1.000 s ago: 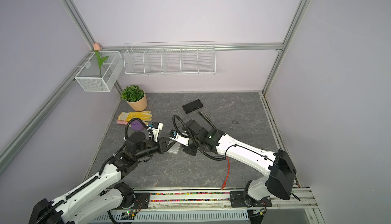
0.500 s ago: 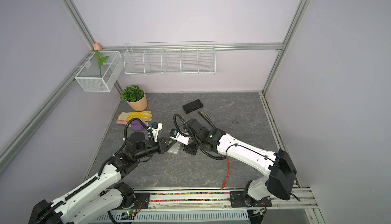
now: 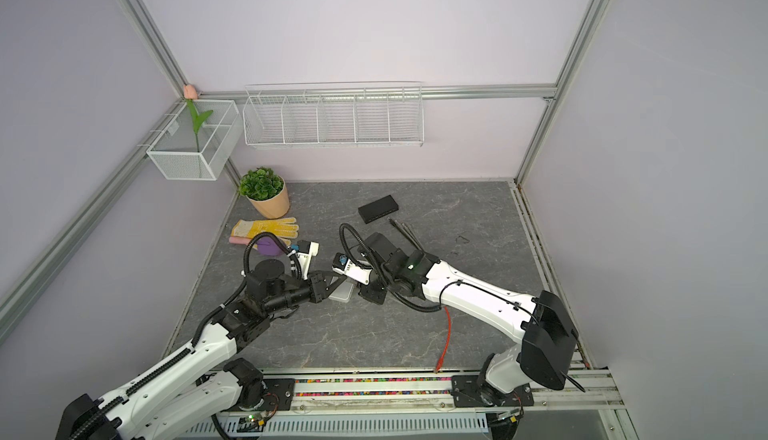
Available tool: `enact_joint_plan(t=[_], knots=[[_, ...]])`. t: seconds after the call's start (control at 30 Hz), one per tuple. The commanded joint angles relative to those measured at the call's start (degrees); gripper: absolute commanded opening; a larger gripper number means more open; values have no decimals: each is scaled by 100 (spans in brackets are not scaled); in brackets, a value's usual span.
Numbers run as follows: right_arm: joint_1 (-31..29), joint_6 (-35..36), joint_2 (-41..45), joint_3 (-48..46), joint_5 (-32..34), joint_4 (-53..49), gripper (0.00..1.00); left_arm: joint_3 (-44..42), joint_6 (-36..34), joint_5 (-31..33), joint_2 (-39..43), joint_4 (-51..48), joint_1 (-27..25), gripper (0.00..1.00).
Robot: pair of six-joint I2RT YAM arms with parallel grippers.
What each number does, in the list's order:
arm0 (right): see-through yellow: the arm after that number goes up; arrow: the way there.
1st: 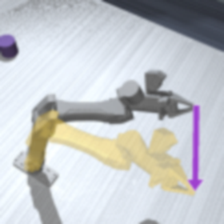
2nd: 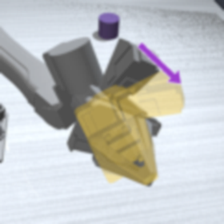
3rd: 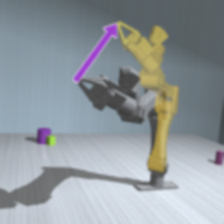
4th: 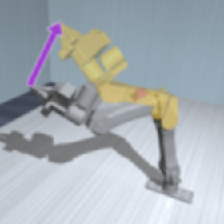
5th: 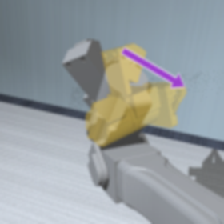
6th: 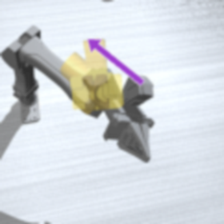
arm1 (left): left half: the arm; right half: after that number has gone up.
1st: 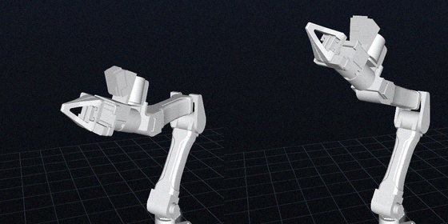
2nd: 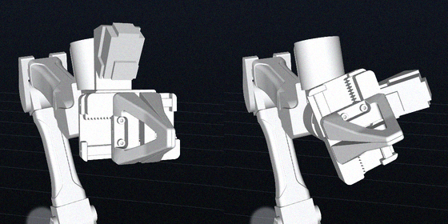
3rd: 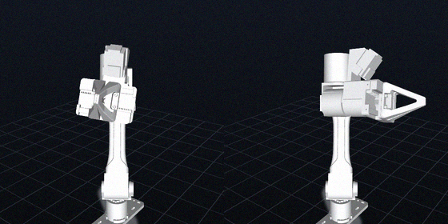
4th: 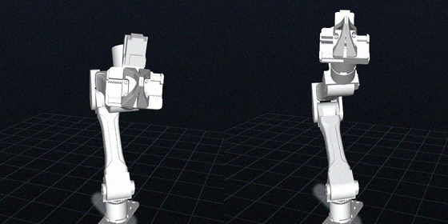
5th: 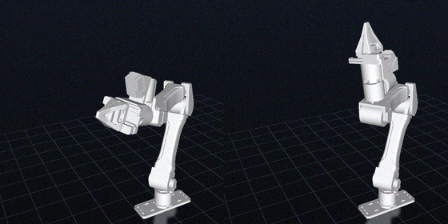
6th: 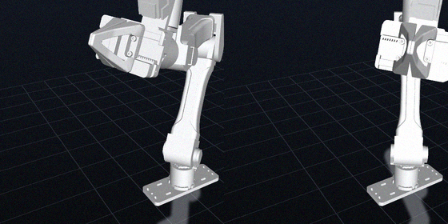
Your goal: Insert the plug into the switch port
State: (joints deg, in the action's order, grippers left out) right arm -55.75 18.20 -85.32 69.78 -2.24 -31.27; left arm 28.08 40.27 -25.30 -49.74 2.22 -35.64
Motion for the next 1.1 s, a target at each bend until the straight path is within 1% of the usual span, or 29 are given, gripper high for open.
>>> enact_joint_plan(t=[0.0,0.23,0.27,0.4,0.5,0.6,0.7,0.73,0.8,0.93,1.07], knots=[[29,52,-97,89,-92,106,23,120,-59,60,87,-11,19,0],[29,55,-162,109,-148,112,23,119,-57,61,110,-22,16,0],[37,55,-169,115,-154,116,22,119,-55,58,110,-15,21,0],[32,48,-151,89,-158,156,11,112,-60,63,122,-35,22,0],[35,36,-130,71,-121,177,7,112,-54,69,117,-28,21,0],[37,42,-95,45,-64,210,7,126,-54,133,138,-93,30,14],[43,53,-90,43,17,161,6,160,-89,245,190,-358,117,45],[53,65,-110,58,36,102,7,171,-114,303,237,-487,202,51],[76,99,-175,124,63,-61,7,148,-93,398,380,-705,442,53],[131,123,-350,269,107,-450,6,29,-94,474,620,-1016,1033,52],[189,93,-636,503,170,-943,7,-63,-213,602,496,-1159,1307,50]])
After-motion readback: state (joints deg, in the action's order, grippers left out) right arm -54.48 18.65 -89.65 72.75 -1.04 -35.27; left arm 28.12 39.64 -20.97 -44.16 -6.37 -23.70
